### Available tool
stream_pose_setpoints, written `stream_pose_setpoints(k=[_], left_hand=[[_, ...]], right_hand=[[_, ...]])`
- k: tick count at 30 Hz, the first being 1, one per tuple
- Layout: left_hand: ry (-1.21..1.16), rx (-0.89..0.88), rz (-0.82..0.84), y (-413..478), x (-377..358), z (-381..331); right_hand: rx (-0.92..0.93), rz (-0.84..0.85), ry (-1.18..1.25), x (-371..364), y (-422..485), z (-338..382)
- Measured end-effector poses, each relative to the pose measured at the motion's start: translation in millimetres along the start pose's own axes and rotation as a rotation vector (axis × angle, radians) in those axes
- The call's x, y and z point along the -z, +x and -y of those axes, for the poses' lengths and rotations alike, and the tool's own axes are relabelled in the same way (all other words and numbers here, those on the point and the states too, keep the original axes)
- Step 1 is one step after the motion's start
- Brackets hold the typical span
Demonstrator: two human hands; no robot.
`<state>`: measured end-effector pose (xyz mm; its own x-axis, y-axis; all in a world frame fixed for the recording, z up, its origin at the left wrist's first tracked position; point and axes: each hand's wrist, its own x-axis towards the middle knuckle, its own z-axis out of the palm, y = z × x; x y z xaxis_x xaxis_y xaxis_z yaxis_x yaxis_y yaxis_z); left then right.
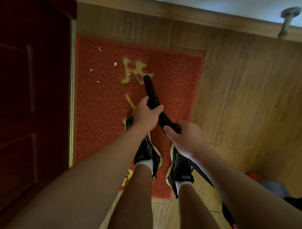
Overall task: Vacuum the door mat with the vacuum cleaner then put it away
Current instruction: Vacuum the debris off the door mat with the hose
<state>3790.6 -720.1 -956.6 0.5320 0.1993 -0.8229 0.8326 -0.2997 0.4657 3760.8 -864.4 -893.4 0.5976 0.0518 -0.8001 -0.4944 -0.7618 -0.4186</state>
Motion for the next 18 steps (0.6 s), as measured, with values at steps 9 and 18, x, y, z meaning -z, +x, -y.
stream_pose_setpoints(k=[9, 18], left_hand=[[-0.019, 0.040, -0.024, 7.4, 25.3, 9.1], [-0.090, 0.074, -0.014, 11.6, 44.8, 10.0]], right_hand=[[0.013, 0.011, -0.033, -16.2, 8.2, 21.7], [0.049, 0.024, -0.072, -22.2, 12.7, 44.5]])
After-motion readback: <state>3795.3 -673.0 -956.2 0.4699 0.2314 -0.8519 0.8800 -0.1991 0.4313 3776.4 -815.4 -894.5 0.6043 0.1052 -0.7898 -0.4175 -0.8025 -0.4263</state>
